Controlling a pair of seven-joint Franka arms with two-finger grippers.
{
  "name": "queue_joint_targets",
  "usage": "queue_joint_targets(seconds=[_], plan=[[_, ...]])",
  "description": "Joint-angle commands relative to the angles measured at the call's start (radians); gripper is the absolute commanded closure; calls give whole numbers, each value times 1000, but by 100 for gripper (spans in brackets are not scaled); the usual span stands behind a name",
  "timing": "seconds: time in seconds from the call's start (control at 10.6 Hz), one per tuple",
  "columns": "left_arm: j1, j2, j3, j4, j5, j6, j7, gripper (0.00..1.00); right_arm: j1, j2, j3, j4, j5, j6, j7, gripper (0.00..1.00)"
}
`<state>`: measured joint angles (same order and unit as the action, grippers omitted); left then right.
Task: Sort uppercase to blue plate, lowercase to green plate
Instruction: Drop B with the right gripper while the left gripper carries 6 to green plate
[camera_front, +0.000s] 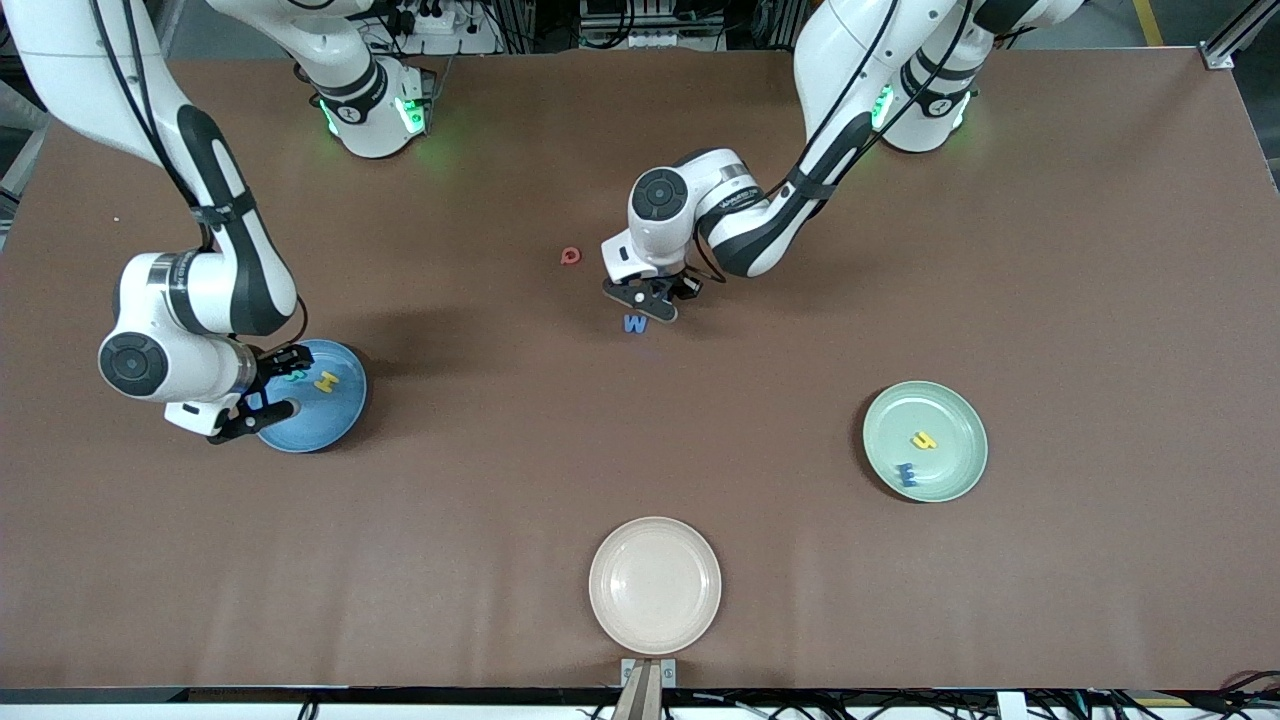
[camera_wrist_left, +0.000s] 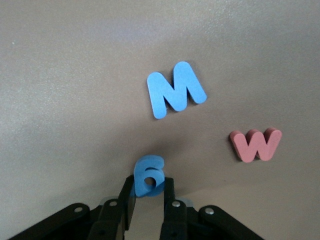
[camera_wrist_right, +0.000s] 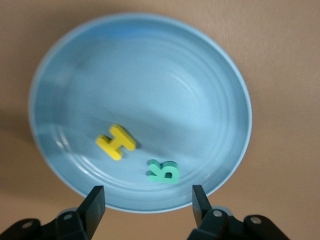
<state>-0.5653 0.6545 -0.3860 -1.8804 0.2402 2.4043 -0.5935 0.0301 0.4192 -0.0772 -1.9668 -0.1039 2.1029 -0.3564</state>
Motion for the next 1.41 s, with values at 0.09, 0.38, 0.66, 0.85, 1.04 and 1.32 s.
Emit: queue_joint_targets(seconds=[0.09, 0.38, 0.66, 0.85, 1.04, 1.32], plan=[[54, -67, -4, -2, 19, -88, -11, 100, 63, -55, 24, 8, 125, -81, 94, 21], [227, -218, -13, 0, 22, -209, 49, 100, 184, -103, 42, -12, 147, -80, 288, 20], [439, -260, -5, 4, 18, -223, 243, 100, 336, -128, 47, -27, 217, -38, 422, 17], [513, -247, 56, 9, 19, -214, 357, 100, 413, -177, 63, -101, 225, 40, 513, 17], [516, -233, 122, 18, 19, -211, 377, 100, 464, -195, 121, -173, 228, 138, 627, 17], [548, -188, 182, 23, 19, -144, 405, 100, 540, -189, 184, -331, 228, 378, 738, 17]])
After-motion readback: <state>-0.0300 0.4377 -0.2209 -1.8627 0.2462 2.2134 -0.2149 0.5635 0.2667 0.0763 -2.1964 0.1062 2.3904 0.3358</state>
